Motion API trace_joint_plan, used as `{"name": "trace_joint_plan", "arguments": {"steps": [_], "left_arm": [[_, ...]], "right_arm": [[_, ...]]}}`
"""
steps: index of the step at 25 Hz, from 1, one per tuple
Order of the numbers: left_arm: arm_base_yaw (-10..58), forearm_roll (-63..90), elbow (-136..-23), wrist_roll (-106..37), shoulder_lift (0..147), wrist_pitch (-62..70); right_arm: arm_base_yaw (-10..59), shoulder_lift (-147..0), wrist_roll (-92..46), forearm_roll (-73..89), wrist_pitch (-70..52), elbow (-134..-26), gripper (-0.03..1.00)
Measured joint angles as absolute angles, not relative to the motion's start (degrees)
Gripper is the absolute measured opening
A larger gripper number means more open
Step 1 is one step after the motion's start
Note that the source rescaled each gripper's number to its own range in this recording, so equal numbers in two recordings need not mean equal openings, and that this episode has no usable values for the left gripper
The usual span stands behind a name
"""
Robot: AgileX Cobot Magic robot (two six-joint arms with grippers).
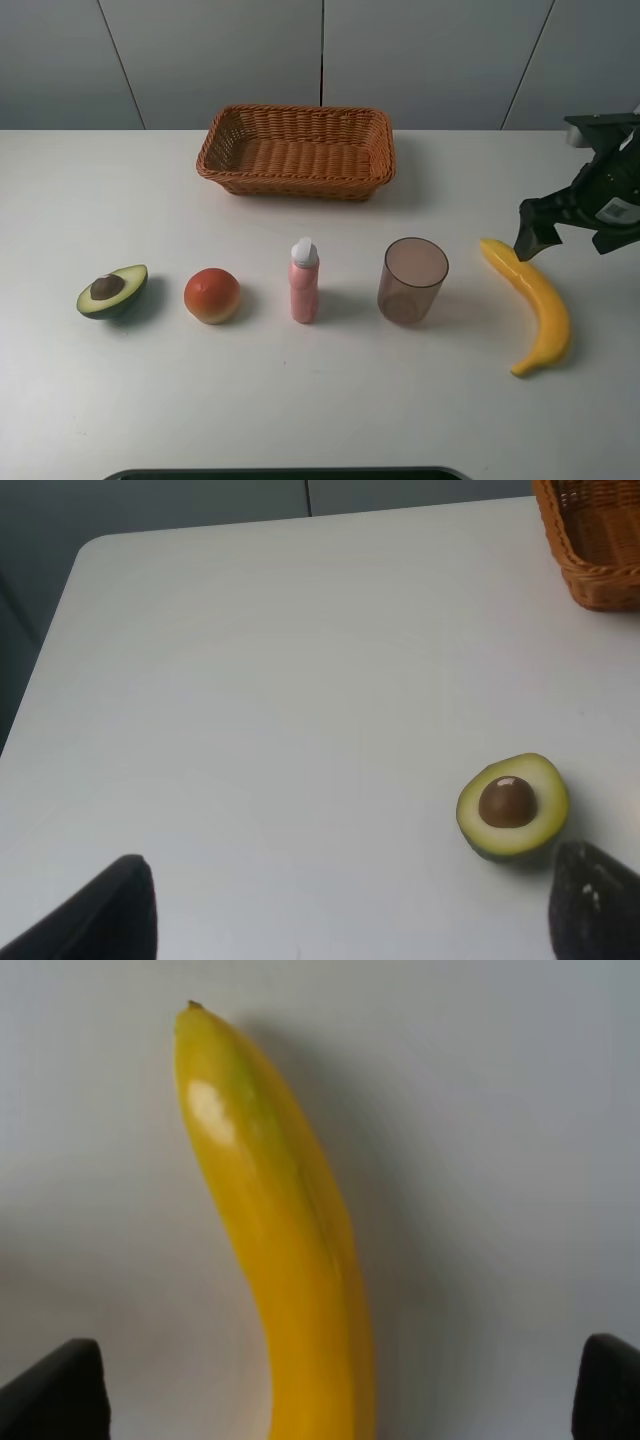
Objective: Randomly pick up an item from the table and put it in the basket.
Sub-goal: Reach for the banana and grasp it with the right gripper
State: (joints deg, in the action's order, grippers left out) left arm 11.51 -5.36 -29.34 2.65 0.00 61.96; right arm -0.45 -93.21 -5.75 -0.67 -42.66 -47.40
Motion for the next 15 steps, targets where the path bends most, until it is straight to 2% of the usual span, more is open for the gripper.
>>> {"name": "trace_joint_plan", "arguments": {"steps": [15], "left_arm": [[11.5,-5.4,-29.3,2.6,0.0,62.0]], "right_arm": [[-0.4,-103.8,-6.6,-1.1,-35.3,-45.5,1.0]]}}
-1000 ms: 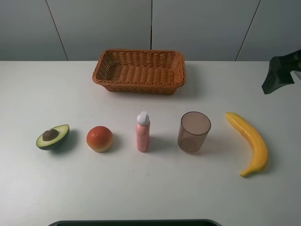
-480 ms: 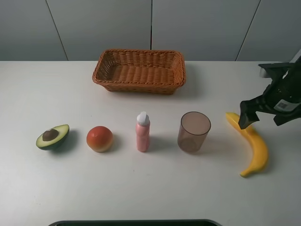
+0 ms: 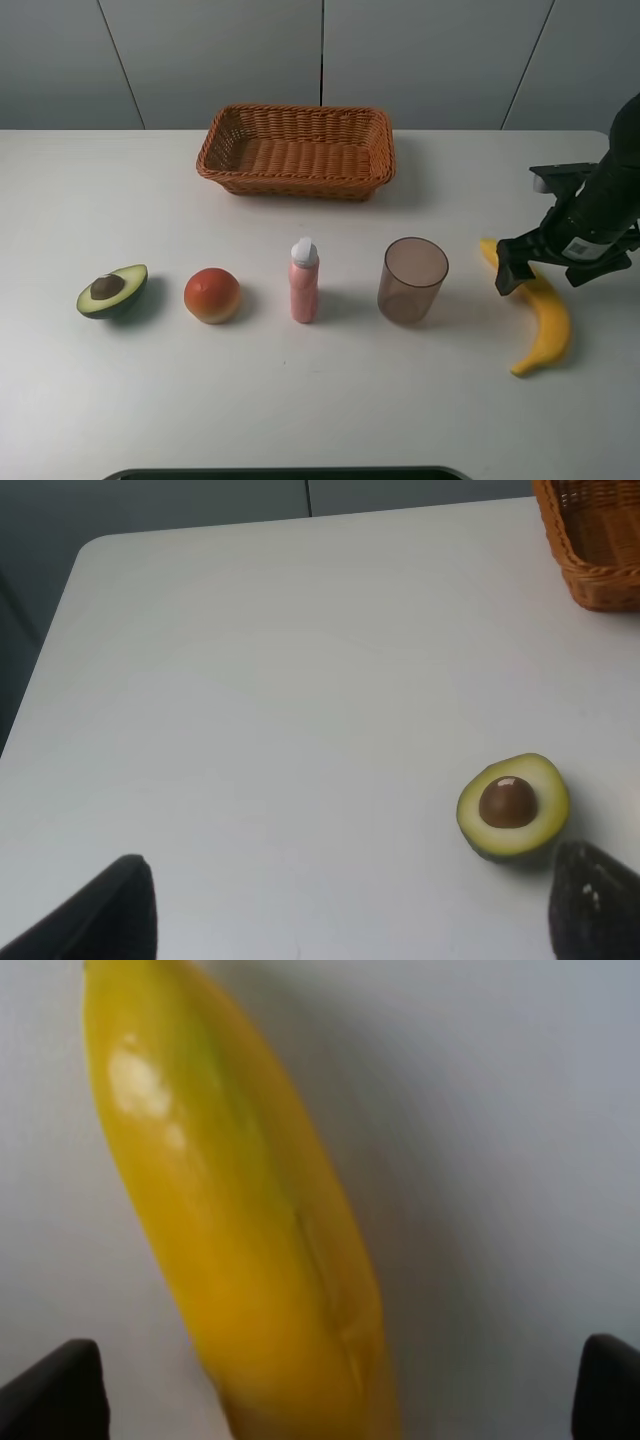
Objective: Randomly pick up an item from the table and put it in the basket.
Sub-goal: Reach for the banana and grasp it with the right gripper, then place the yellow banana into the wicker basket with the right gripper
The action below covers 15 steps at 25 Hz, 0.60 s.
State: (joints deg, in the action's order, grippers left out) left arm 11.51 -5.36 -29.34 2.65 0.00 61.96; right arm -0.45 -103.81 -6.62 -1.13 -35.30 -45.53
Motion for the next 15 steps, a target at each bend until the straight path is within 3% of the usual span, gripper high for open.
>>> {"name": "trace_joint_plan", "arguments": {"steps": [3,5,7,10,11,15], "left_arm": [[11.5,-5.4,-29.3,2.6,0.0,62.0],[11.5,-5.4,-29.3,2.6,0.0,62.0],[11.5,-5.4,-29.3,2.6,0.0,62.0],[11.5,-5.4,-29.3,2.6,0.0,62.0],[11.5,-5.4,-29.3,2.6,0.0,62.0],[11.5,-5.4,-29.3,2.6,0.0,62.0]], "right_arm": [[-0.4,-104.3,-6.6,-1.3,-35.0,-45.5,1.0],[-0.4,-104.4,-6.6,-1.6,-34.8,-45.5,0.89],[-0.4,-104.5,-6.6,-2.2,-34.8,-45.5,0.66],[-0.4,-105.1,-6.6,-2.7,-34.8,-45.5,0.07],[-0.4,-105.2,-6.6,-2.8,-35.0,-45.5,0.0],[-0.4,-105.3,-6.6,-3.4,-35.8,-45.5,0.02]]}}
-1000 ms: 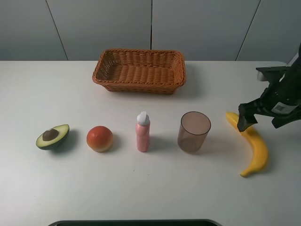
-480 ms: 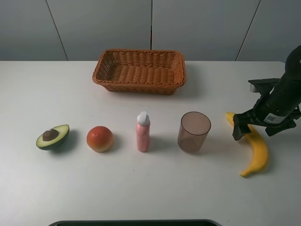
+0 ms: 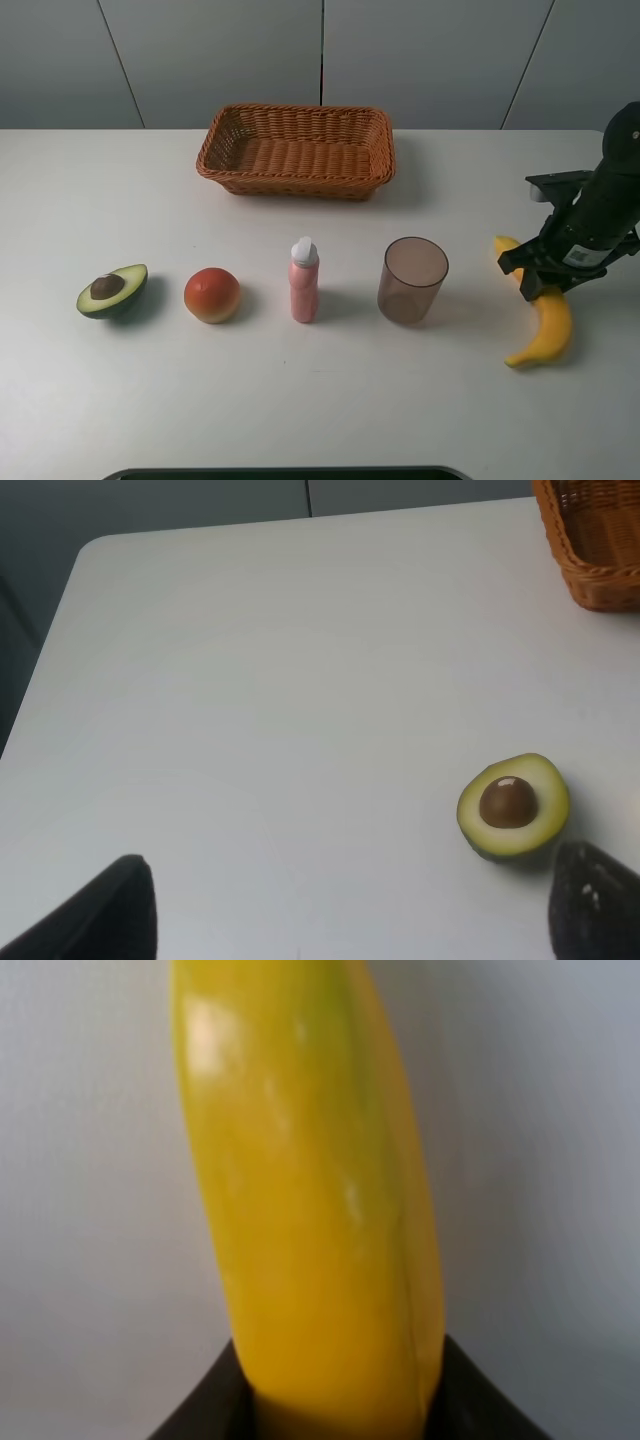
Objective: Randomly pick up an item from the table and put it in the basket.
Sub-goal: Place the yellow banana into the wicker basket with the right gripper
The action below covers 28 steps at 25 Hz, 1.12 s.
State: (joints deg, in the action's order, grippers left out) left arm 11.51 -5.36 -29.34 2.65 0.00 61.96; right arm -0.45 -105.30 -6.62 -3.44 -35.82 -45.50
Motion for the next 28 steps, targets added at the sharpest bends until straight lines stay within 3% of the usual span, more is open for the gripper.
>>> {"name": "trace_joint_plan", "arguments": {"steps": [7,11,19,28], "left_arm": [[11.5,-5.4,-29.3,2.6,0.0,62.0],[11.5,-5.4,-29.3,2.6,0.0,62.0],[11.5,-5.4,-29.3,2.6,0.0,62.0],[11.5,-5.4,-29.3,2.6,0.0,62.0]], "right_arm": [[-0.4,-102.3,-6.6,-4.0,-39.4,-46.2,0.02],[-0.4,-96.4,-6.6,-5.5,-44.7,-52.0,0.02],[9.0,-95.0,-7.6,-14.9,-59.9,-77.7,0.02],[27.2,-118.0,-14.4,-24.4,-65.9,-111.8,0.02]]}}
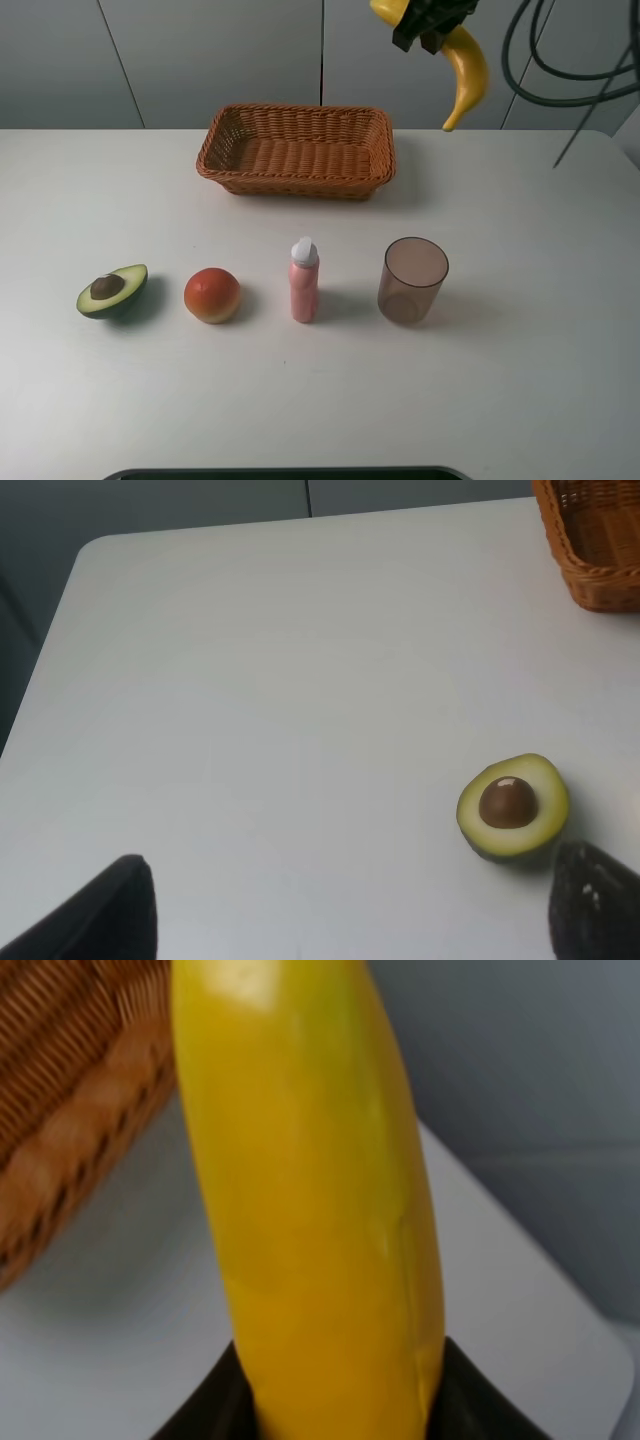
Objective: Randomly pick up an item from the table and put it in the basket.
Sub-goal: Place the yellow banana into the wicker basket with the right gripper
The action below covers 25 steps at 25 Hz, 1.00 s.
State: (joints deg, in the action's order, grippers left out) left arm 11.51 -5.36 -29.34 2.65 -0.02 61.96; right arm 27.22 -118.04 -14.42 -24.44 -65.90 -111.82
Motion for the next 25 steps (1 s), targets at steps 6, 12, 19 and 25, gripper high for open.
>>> {"name": "trace_joint_plan", "arguments": {"steps": [6,12,19,25], "left_arm": [[11.5,-5.4,-29.3,2.6,0.0,62.0],[11.5,-5.4,-29.3,2.6,0.0,62.0],[11.5,-5.4,-29.3,2.6,0.0,62.0],[11.5,-5.4,-29.3,2.6,0.0,62.0]], "right_arm": [[35.9,-132.5,-27.8,-26.9,-63.8,-125.9,0.02],[38.2,-138.0,-33.9,-29.6,-55.6,-126.6,0.02],[39.0,-140.8,-36.7,-30.0,-49.3,-127.0,0.02],[39.0,-142.4,-38.2,-30.4,-50.0,-127.0,0.02]]}}
